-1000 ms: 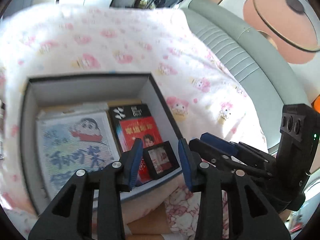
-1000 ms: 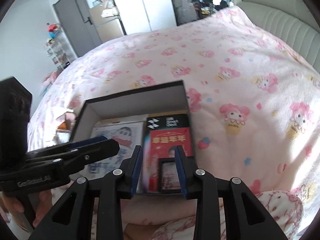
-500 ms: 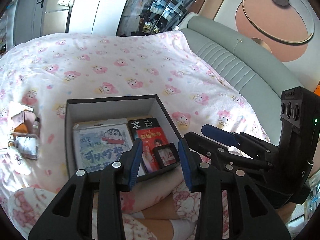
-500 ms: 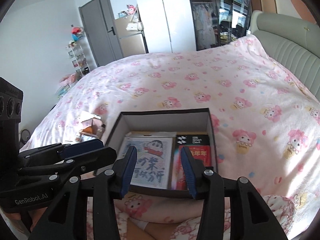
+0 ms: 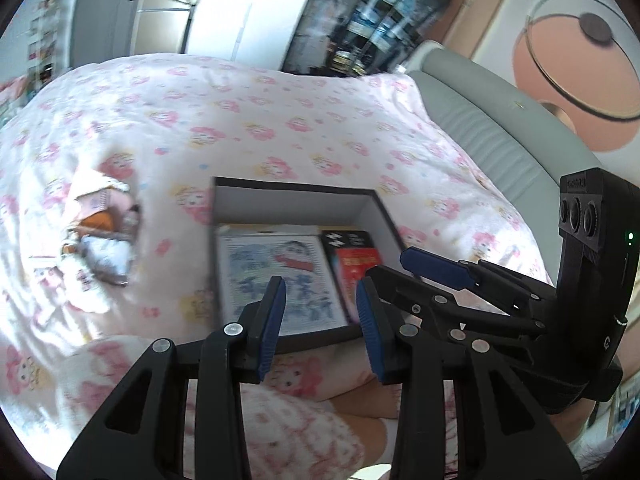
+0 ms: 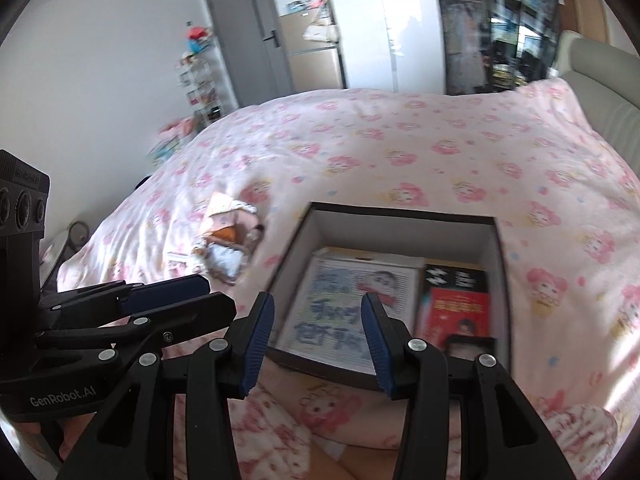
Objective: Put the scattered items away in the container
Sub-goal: 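Withdraw the left gripper up from the box, then move the left gripper to the white fluffy plush keychain on the pile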
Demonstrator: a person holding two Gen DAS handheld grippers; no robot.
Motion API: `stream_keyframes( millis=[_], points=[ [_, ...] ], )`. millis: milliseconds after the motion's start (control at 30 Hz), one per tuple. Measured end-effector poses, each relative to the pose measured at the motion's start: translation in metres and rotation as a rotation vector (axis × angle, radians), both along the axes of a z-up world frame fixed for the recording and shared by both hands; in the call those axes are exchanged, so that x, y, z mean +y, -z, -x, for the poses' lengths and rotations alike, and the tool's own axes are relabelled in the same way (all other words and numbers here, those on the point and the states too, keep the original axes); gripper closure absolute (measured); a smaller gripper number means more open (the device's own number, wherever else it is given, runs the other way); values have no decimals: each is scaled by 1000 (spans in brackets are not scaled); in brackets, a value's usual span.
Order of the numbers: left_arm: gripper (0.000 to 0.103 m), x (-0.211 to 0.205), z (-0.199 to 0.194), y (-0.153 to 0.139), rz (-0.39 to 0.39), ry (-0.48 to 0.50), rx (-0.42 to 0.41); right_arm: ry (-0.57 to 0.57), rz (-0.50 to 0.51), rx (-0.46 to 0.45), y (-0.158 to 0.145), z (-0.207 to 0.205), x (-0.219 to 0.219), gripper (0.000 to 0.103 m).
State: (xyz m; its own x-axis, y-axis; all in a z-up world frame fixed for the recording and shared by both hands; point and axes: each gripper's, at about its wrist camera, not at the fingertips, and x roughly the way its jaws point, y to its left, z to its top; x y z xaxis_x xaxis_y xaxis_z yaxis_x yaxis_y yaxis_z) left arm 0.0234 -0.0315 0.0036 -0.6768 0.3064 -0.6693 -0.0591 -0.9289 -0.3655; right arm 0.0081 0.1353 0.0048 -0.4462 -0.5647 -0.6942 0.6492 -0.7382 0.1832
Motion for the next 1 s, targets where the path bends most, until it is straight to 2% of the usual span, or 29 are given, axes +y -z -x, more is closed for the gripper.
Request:
stream_keyframes(
  millis=[133,367,800,867,1000],
  points=[
    [66,-34,-6,1,23,-75,2,-86,-2,-7,0,-4,-38,62],
    [66,-91,-18,11,13,-199,-14,-222,-30,-3,4,-12,-110,62],
    [66,-176,-16,58,-97,-368,-75,-376,-112,-79,38,-7,-208,62],
    [66,-182,-11,63,-96,-386,-74,-383,-112,-110,46,1,-218,62],
    [64,-199,-4,81,-143,-406,-98,-430,-101,-214,61,17,-235,62]
  ],
)
